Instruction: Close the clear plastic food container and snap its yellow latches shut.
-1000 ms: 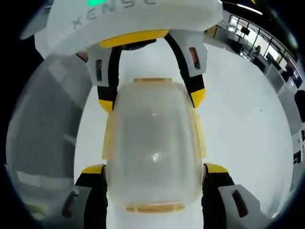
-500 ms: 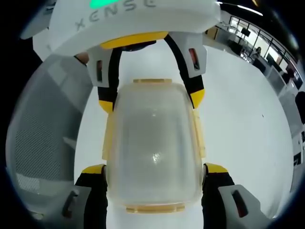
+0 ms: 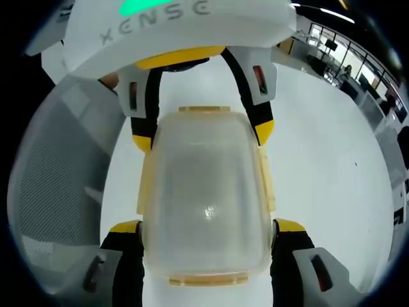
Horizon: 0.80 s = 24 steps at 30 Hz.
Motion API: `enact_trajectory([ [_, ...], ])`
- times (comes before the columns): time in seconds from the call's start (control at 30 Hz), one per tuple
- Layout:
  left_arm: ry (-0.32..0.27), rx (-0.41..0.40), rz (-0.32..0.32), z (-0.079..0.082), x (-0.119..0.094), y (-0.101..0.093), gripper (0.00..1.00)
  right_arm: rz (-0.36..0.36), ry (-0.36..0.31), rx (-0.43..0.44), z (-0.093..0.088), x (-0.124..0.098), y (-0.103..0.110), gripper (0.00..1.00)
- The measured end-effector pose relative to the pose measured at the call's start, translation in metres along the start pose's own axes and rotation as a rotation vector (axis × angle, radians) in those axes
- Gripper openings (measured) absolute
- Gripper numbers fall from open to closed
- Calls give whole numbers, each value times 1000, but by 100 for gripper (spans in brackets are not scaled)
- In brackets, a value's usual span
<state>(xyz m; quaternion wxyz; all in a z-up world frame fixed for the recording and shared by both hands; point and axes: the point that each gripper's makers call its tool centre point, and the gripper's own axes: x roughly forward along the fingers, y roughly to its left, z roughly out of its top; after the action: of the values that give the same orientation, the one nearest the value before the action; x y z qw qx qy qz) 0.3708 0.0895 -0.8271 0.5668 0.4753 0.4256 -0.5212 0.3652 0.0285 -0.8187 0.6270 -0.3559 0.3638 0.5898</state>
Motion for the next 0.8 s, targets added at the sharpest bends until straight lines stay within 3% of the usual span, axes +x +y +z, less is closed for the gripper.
enact_trajectory([
  [0.8, -25, -7, 3, -17, -4, -1, 83, 0, -10, -2, 17, 9, 2, 83],
])
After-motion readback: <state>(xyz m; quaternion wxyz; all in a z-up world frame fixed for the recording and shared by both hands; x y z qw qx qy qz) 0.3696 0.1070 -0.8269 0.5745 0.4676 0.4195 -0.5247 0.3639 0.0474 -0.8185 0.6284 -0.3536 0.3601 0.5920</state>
